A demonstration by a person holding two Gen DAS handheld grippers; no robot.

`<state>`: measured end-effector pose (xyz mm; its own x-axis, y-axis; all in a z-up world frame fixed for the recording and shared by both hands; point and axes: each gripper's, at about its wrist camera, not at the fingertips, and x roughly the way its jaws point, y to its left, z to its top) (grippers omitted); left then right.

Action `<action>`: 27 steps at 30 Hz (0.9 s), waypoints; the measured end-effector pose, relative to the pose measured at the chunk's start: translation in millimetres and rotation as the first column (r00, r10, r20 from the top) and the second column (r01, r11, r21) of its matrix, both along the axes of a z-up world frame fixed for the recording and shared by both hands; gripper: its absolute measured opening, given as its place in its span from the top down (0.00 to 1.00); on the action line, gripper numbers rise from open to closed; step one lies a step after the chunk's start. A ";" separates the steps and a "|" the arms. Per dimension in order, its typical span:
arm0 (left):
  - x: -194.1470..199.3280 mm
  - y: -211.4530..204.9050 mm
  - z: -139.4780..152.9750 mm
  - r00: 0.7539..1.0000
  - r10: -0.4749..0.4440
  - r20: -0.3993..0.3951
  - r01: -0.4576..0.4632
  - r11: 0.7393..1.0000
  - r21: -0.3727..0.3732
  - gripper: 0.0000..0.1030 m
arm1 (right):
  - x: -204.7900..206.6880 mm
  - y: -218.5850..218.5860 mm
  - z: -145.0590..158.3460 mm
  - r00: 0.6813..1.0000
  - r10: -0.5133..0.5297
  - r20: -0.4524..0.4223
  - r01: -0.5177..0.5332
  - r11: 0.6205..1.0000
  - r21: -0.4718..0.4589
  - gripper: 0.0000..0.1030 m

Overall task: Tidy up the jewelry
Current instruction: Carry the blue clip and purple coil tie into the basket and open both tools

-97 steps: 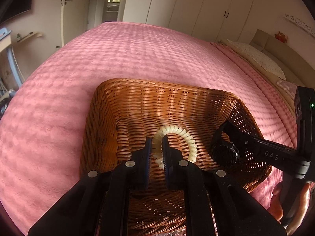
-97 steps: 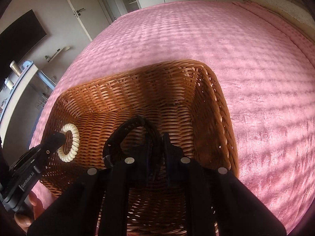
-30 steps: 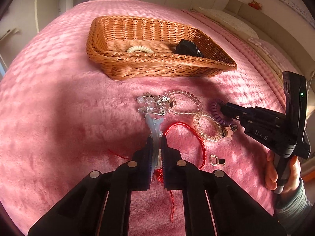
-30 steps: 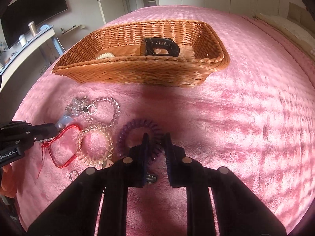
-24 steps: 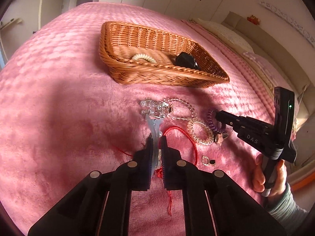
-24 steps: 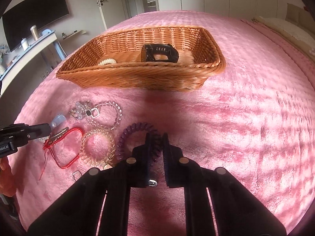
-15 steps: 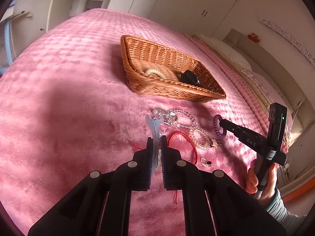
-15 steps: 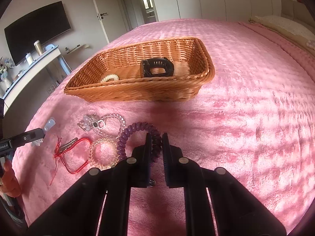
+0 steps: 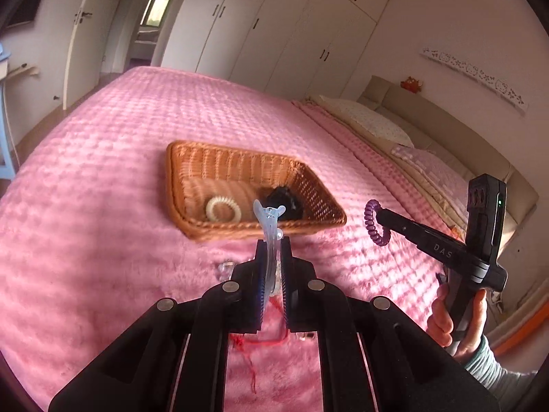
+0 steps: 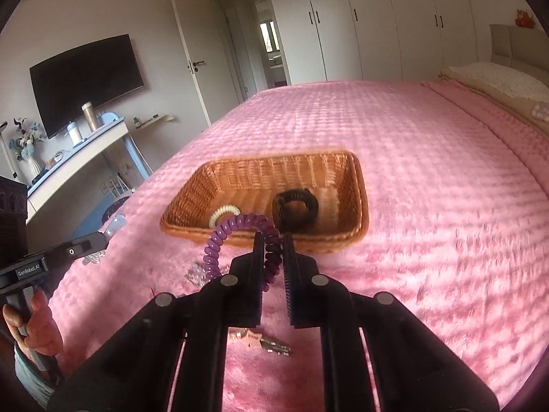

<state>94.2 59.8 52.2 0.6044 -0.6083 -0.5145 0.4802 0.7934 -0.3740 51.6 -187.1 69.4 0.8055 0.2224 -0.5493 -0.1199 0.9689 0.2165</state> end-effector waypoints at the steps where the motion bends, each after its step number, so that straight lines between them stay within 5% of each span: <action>1: 5.3 -4.3 5.9 1.000 0.001 0.012 -0.002 1.000 0.001 0.94 | 7.4 2.2 6.0 1.000 -0.004 0.005 0.004 1.000 -0.013 0.91; 9: 69.2 -38.5 10.9 0.996 0.068 0.054 -0.071 0.996 0.060 0.94 | 94.9 16.1 11.5 0.999 -0.019 -0.036 0.017 0.998 -0.055 0.91; 17: 134.1 -64.9 -33.9 0.986 0.167 0.026 -0.169 0.970 0.177 0.94 | 171.9 25.4 -33.0 0.987 -0.027 -0.160 0.014 0.997 -0.079 0.91; 27: 159.3 -72.5 -73.1 0.986 0.148 -0.070 -0.131 0.970 0.204 0.94 | 207.0 31.5 -78.2 0.956 -0.009 -0.294 -0.008 0.998 -0.057 0.91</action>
